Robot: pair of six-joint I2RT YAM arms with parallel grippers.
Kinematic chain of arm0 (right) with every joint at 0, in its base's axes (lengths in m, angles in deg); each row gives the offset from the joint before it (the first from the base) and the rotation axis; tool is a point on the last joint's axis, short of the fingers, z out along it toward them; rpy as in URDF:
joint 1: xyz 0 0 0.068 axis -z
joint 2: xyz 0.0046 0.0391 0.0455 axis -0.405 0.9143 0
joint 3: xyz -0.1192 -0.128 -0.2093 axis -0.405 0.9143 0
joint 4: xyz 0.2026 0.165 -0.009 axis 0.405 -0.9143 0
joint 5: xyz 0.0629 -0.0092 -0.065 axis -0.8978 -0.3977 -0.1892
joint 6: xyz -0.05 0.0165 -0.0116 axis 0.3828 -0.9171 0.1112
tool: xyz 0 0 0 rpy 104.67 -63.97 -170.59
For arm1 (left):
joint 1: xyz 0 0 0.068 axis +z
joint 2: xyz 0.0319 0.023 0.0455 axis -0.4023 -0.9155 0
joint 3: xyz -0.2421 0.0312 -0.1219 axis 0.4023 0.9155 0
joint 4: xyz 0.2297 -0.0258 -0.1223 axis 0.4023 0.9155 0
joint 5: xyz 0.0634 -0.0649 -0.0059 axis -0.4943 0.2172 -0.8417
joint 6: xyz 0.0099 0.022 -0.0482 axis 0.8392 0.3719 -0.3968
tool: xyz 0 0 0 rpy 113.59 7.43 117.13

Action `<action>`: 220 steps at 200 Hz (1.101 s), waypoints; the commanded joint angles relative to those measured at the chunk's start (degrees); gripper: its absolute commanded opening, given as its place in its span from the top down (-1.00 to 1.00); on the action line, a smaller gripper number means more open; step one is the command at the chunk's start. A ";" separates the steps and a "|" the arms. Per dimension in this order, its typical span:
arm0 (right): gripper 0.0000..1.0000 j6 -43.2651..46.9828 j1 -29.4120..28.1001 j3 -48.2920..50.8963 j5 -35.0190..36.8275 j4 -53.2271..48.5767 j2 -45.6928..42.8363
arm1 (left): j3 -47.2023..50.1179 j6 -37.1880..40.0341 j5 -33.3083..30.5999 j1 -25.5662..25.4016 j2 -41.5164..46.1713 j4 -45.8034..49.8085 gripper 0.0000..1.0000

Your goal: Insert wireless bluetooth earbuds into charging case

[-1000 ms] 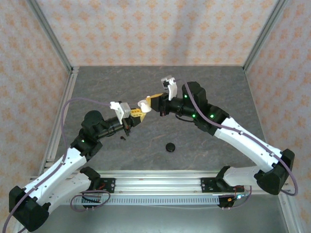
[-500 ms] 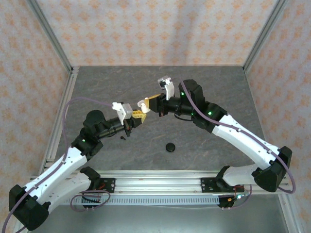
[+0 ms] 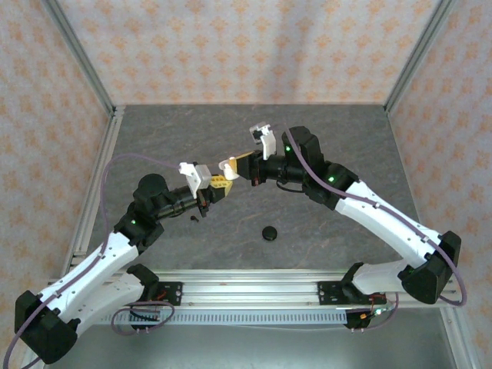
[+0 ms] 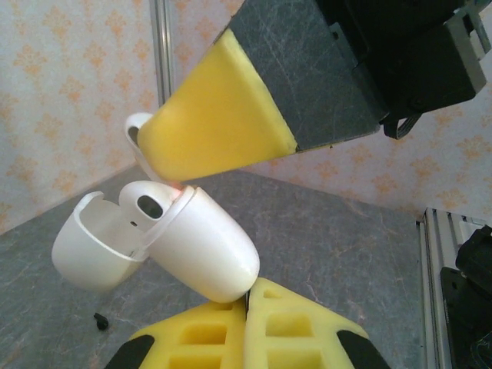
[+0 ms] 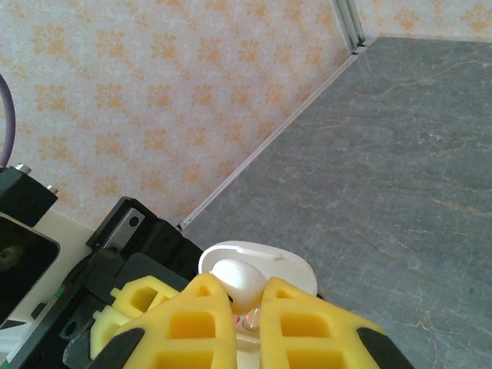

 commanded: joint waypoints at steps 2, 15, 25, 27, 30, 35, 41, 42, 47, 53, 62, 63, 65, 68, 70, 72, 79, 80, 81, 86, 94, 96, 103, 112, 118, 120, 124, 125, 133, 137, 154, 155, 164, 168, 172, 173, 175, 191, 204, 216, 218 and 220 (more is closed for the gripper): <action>0.79 -0.57 -0.69 1.28 -2.69 -2.54 -0.08 | -2.53 0.79 -0.96 -0.11 0.28 -2.59 1.00; 0.79 -0.71 -0.69 1.43 -2.69 -2.44 0.00 | -2.56 0.69 -0.96 -0.13 0.27 -2.72 1.00; 0.79 -0.91 -0.69 1.47 -2.69 -2.30 0.01 | -2.62 0.69 -0.96 -0.09 0.13 -2.88 1.00; 0.79 -0.92 -0.69 1.48 -2.69 -2.27 0.01 | -2.60 0.69 -0.98 -0.08 0.18 -2.86 1.00; 0.79 -0.92 -0.69 1.51 -2.73 -2.19 0.04 | -2.62 0.64 -1.03 -0.12 0.13 -2.90 1.00; 0.79 -1.01 -0.69 1.57 -2.75 -2.22 0.11 | -2.57 0.69 -1.05 -0.09 0.11 -3.01 1.00; 0.79 -1.13 -0.69 1.58 -2.76 -2.09 0.23 | -2.54 0.69 -1.12 -0.08 0.06 -3.10 1.00; 0.79 -1.16 -0.69 1.58 -2.77 -2.09 0.25 | -2.58 0.69 -1.13 -0.13 0.09 -3.11 1.00; 0.79 -1.26 -0.69 1.58 -2.78 -2.09 0.25 | -2.61 0.66 -1.19 -0.08 0.11 -3.11 1.00; 0.79 -1.35 -0.70 1.67 -2.86 -2.02 0.22 | -2.58 0.63 -1.21 -0.09 0.02 -3.28 1.00; 0.79 -1.43 -0.74 1.75 -2.86 -2.08 0.35 | -2.59 0.67 -1.23 -0.17 0.00 -3.46 1.00; 0.79 -1.44 -0.72 1.80 -2.86 -2.04 0.35 | -2.61 0.68 -1.23 -0.12 -0.08 -3.46 1.00; 0.79 -1.43 -0.70 1.76 -2.86 -2.01 0.33 | -2.59 0.68 -1.29 -0.20 -0.07 -3.47 1.00; 0.79 -1.45 -0.69 1.78 -2.81 -2.05 0.35 | -2.68 0.66 -1.30 -0.11 -0.08 -3.51 1.00; 0.79 -1.52 -0.69 1.83 -2.85 -2.06 0.36 | -2.66 0.68 -1.31 -0.11 -0.20 -3.55 1.00; 0.79 -1.54 -0.69 1.84 -2.82 -2.01 0.36 | -2.67 0.69 -1.27 -0.11 -0.17 -3.62 1.00; 0.79 -1.59 -0.69 1.93 -2.65 -1.92 0.31 | -2.69 0.66 -1.40 -0.12 -0.24 -3.65 1.00; 0.79 -1.61 -0.69 1.93 -2.62 -1.96 0.33 | -2.70 0.68 -1.40 -0.14 -0.29 -3.69 1.00; 0.80 -1.62 -0.69 1.93 -2.57 -1.98 0.39 | -2.75 0.64 -1.40 -0.11 -0.35 -3.71 1.00; 0.80 -1.63 -0.69 2.06 -2.45 -1.92 0.40 | -2.76 0.65 -1.40 -0.14 -0.38 -3.80 1.00; 0.80 -1.78 -0.65 2.25 -2.19 -1.71 0.43 | -2.84 0.48 -1.40 -0.21 -0.55 -4.11 1.00; 0.80 -1.87 -0.68 2.36 -2.12 -1.68 0.44 | -2.85 0.41 -1.38 -0.18 -0.58 -4.24 1.00; 0.80 -2.01 -0.63 2.53 -1.78 -1.47 0.44 | -2.86 0.22 -1.40 -0.19 -0.79 -4.51 1.00; 0.80 -2.31 -0.69 2.97 -1.42 -1.10 0.44 | -2.97 -0.12 -1.29 -0.18 -0.98 -4.91 0.92; 0.80 -2.50 -0.69 3.19 -1.19 -0.76 0.56 | -2.99 -0.43 -1.33 -0.21 -1.15 -5.17 0.85; 0.80 -2.62 -0.69 3.28 -1.17 -0.66 0.58 | -3.04 -0.47 -1.32 -0.22 -1.20 -5.28 0.83; 0.80 -2.70 -0.69 3.48 -1.19 -0.43 0.69 | -3.06 -0.66 -1.31 -0.31 -1.31 -5.50 0.80; 0.80 -2.74 -0.69 3.54 -1.19 -0.34 0.70 | -3.06 -0.69 -1.31 -0.24 -1.35 -5.54 0.80; 0.81 -3.21 -0.69 3.86 -1.19 0.16 0.89 | -3.15 -0.87 -1.31 -0.28 -1.57 -5.82 0.77; 0.81 -3.44 -0.69 4.02 -1.27 0.47 1.09 | -3.22 -0.84 -1.31 -0.32 -1.64 -5.96 0.77; 0.81 -4.18 -0.69 4.32 -1.62 1.21 1.76 | -3.32 -0.83 -1.39 -0.42 -2.08 -6.10 0.76; 0.81 -4.22 -0.69 4.36 -1.63 1.32 1.81 | -3.32 -0.91 -1.39 -0.43 -2.08 -6.10 0.76; 0.82 -4.56 -0.69 4.48 -1.74 1.72 2.05 | -3.30 -1.03 -1.49 -0.43 -2.26 -6.28 0.75; 0.82 -4.69 -0.69 4.48 -1.76 1.80 2.09 | -3.32 -1.07 -1.57 -0.50 -2.35 -6.21 0.74; 0.82 -4.78 -0.69 4.48 -1.87 1.90 2.19 | -3.32 -1.07 -1.66 -0.53 -2.40 -6.38 0.73; 0.82 -4.83 -0.69 4.48 -1.88 1.89 2.20 | -3.32 -1.12 -1.66 -0.52 -2.42 -6.37 0.73; 0.82 -4.87 -0.67 4.48 -1.89 1.94 2.20 | -3.32 -1.10 -1.67 -0.54 -2.43 -6.44 0.72; 0.83 -5.14 -0.69 4.47 -2.07 2.07 2.55 | -3.26 -1.15 -1.92 -0.69 -2.57 -6.79 0.66; 0.83 -5.24 -0.69 4.48 -2.15 2.15 2.70 | -3.10 -1.50 -2.26 -0.65 -2.64 -7.36 0.61; 0.84 -5.36 -0.69 4.49 -2.16 2.17 2.81 | -2.95 -1.88 -2.54 -0.69 -2.77 -8.05 0.56; 0.84 -5.40 -0.69 4.53 -2.16 2.25 2.77 | -2.97 -1.93 -2.59 -0.69 -2.79 -8.15 0.55; 0.84 -5.41 -0.69 4.49 -2.16 2.29 2.85 | -2.97 -2.06 -2.62 -0.63 -2.79 -8.27 0.55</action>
